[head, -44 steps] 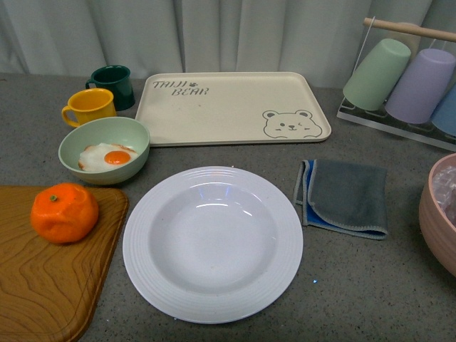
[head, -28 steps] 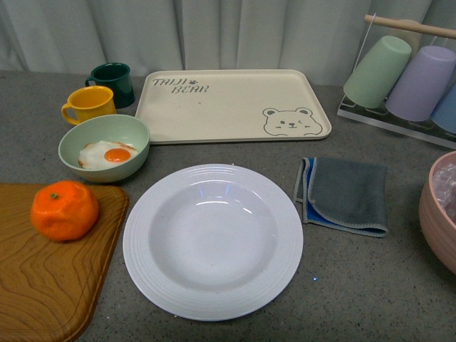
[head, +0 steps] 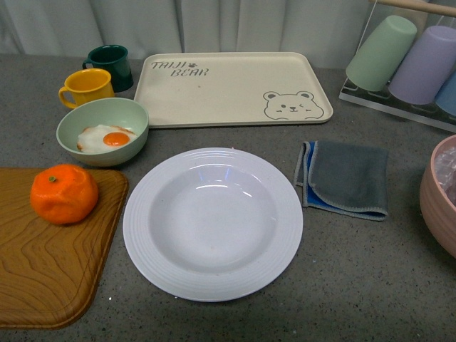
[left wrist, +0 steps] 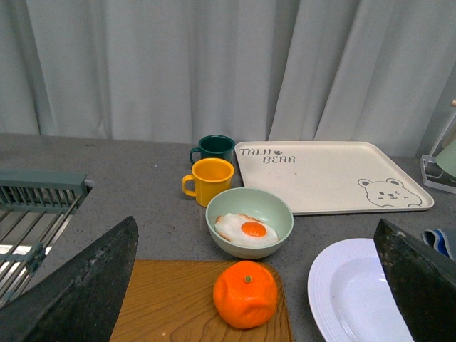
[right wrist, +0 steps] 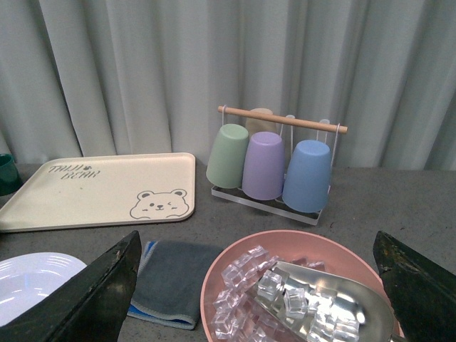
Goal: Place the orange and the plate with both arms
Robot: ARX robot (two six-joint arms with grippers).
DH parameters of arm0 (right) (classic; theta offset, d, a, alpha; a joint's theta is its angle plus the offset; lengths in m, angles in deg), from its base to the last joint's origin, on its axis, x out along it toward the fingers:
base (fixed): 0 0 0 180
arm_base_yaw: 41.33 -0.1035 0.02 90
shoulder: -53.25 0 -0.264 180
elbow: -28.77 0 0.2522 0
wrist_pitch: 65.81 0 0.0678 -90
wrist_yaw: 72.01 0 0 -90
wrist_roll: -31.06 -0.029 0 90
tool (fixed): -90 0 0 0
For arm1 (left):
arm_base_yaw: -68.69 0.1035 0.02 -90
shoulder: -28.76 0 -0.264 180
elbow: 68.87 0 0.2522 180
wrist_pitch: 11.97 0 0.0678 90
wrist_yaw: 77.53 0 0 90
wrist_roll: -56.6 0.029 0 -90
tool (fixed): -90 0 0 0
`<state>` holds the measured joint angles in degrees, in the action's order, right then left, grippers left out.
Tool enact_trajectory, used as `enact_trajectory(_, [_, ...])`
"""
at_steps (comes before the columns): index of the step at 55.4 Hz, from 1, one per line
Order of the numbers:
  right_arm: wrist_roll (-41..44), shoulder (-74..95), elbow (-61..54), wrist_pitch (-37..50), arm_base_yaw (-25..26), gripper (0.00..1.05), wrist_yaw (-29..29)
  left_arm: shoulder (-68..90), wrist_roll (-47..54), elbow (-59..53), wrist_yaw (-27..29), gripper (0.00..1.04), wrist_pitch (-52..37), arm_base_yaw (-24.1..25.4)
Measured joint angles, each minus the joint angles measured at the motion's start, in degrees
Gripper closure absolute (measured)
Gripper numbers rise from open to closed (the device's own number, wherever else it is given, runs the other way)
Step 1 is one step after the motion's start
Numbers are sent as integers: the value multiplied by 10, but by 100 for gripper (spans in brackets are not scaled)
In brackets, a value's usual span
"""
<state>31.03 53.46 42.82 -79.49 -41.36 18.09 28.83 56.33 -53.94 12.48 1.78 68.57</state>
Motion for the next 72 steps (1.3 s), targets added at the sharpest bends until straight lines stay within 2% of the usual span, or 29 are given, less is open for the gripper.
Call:
enact_trajectory(17, [0, 0, 0, 0, 0, 9, 0, 0, 0, 0, 0, 7, 0, 0])
enact_trajectory(20, [0, 0, 0, 0, 0, 9, 0, 17, -15, 12, 25, 7, 35, -7])
enact_trajectory(23, [0, 0, 0, 0, 0, 9, 0, 90, -50, 37, 55, 7, 89, -19])
enact_trajectory(38, [0, 0, 0, 0, 0, 9, 0, 501, -96, 113, 26, 7, -127, -68])
enact_trajectory(41, [0, 0, 0, 0, 0, 9, 0, 590, -102, 148, -2, 7, -143, -69])
enact_trajectory(51, [0, 0, 0, 0, 0, 9, 0, 813, -81, 242, -5, 7, -180, -63])
enact_trajectory(72, [0, 0, 0, 0, 0, 9, 0, 976, -57, 341, 14, 7, -159, -61])
